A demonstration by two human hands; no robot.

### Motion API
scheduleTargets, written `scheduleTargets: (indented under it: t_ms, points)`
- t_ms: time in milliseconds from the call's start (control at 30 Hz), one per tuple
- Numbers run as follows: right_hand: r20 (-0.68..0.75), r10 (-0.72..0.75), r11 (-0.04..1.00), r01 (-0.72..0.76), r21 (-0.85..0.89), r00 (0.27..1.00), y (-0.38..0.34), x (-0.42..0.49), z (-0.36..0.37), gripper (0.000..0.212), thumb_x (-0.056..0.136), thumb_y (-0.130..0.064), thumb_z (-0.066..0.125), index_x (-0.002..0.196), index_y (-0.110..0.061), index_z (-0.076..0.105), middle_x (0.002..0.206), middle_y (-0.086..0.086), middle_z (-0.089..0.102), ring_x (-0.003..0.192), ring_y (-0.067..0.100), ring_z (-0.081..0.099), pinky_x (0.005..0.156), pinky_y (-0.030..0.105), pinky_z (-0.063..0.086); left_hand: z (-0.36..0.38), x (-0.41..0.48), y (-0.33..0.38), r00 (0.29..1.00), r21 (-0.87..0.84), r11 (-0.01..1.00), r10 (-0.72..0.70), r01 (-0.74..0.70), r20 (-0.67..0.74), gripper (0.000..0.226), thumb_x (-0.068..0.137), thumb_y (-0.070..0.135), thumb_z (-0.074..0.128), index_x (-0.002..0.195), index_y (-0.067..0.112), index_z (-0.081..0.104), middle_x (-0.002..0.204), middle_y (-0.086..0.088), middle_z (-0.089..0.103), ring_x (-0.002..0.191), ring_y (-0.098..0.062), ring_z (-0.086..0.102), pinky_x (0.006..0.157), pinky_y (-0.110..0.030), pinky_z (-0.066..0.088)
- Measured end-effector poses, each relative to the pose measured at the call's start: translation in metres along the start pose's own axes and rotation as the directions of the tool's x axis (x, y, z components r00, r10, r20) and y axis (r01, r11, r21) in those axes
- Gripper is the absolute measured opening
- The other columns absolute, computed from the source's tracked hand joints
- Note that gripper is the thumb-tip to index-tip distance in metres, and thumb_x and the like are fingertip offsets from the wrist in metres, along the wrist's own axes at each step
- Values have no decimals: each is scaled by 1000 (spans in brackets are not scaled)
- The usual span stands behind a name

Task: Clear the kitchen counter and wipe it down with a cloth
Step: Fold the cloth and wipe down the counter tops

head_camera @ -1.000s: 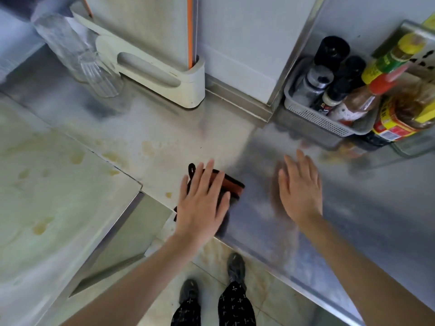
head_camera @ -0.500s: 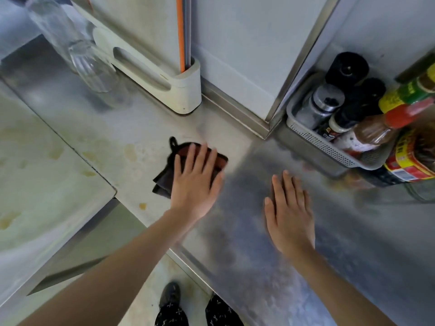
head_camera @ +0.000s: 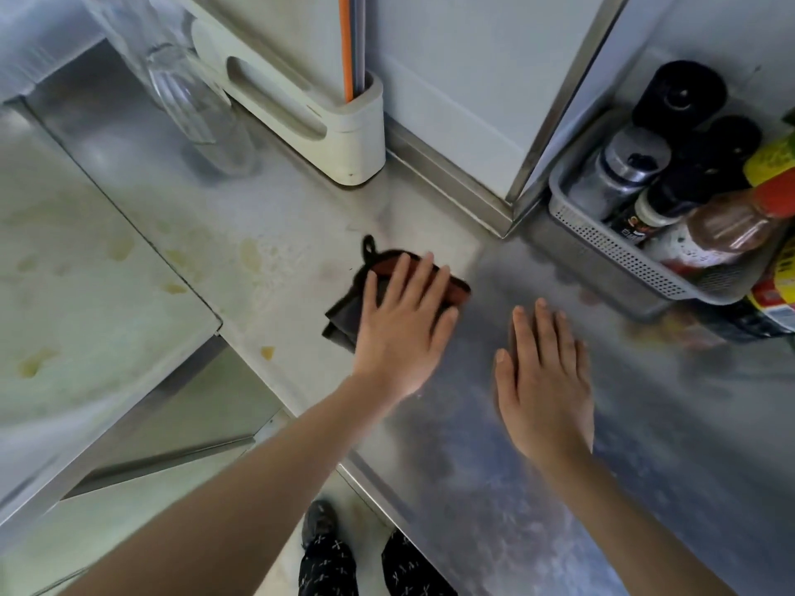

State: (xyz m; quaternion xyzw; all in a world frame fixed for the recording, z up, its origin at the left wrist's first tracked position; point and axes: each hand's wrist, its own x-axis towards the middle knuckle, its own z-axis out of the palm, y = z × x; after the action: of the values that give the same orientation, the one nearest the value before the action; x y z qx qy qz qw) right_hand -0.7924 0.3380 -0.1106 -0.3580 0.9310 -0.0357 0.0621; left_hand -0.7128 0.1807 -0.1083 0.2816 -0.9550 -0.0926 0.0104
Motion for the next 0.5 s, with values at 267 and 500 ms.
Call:
scheduleTargets:
  t_ms: [267, 500]
  points:
    - [-36, -9, 1000, 10, 18, 999, 1, -1, 3, 55, 95, -37, 21, 143, -11, 31, 150, 15, 31, 138, 35, 28, 108, 51, 27, -5, 15, -36, 966, 15, 966, 257, -258, 40, 54, 94, 50, 23, 144, 31, 27, 153, 8, 24, 143, -17, 15, 113, -46, 7]
    - [-60, -2, 1000, 4, 26, 998, 0, -1, 3, 55, 94, -38, 22, 142, -12, 34, 150, 15, 32, 137, 34, 30, 107, 49, 27, -5, 27, -39, 982, -52, 984, -172, 169, -79, 61, 95, 45, 24, 144, 9, 28, 152, -10, 26, 141, -25, 19, 114, -46, 9]
